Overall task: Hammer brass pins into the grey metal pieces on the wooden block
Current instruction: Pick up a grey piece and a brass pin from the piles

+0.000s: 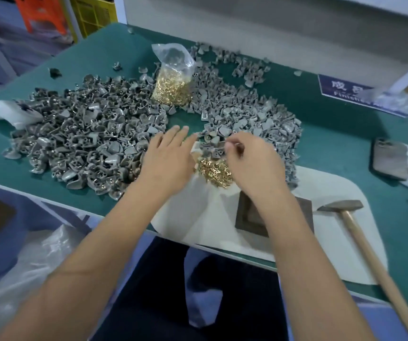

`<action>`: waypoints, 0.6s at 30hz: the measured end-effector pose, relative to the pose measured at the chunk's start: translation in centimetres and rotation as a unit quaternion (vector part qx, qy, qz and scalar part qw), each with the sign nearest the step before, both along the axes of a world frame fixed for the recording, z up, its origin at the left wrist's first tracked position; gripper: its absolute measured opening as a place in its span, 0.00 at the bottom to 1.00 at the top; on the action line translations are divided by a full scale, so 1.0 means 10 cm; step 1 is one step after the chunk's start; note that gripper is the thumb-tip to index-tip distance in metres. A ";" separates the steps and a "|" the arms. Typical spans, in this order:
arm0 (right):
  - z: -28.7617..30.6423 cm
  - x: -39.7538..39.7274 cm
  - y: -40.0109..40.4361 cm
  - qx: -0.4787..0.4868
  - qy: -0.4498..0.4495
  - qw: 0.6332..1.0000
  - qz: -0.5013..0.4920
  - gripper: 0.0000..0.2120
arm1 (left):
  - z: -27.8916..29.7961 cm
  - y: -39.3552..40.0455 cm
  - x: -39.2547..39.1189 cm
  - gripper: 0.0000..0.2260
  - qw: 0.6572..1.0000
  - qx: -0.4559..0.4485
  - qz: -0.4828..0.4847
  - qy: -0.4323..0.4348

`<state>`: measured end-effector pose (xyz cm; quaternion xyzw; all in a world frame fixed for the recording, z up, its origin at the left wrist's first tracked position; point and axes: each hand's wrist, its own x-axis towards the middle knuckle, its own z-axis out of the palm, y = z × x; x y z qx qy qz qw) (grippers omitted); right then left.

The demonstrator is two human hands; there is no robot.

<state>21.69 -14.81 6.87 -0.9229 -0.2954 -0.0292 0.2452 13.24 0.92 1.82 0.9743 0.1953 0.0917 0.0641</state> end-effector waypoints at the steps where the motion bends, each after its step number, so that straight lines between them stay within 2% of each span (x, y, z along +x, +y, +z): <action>1: 0.02 0.05 -0.10 -0.018 0.002 1.000 -0.007 0.10 | -0.02 0.03 0.06 0.25 0.999 0.011 0.005 0.047; 4: 0.04 0.15 -0.33 -0.056 0.008 0.997 -0.045 0.09 | -0.12 0.13 0.06 0.26 0.993 0.046 0.027 0.106; 8: -0.01 0.22 -0.40 -0.097 0.037 0.994 -0.044 0.09 | -0.16 0.26 -0.02 0.26 0.993 0.080 0.048 0.066; 11: -0.09 0.20 -0.31 -0.116 0.054 0.991 -0.034 0.06 | -0.11 0.27 -0.01 0.25 0.992 0.068 0.072 0.079; 13: -0.13 0.19 -0.25 -0.116 0.071 0.990 -0.032 0.06 | -0.06 0.20 0.00 0.23 0.996 0.054 0.066 0.016; 15: -0.17 0.20 -0.22 -0.099 0.094 0.990 -0.034 0.06 | -0.01 0.06 -0.02 0.21 0.993 0.031 0.041 -0.103; 18: -0.23 0.21 -0.22 -0.066 0.112 0.991 -0.042 0.05 | 0.02 -0.24 -0.05 0.15 0.968 0.004 0.007 -0.249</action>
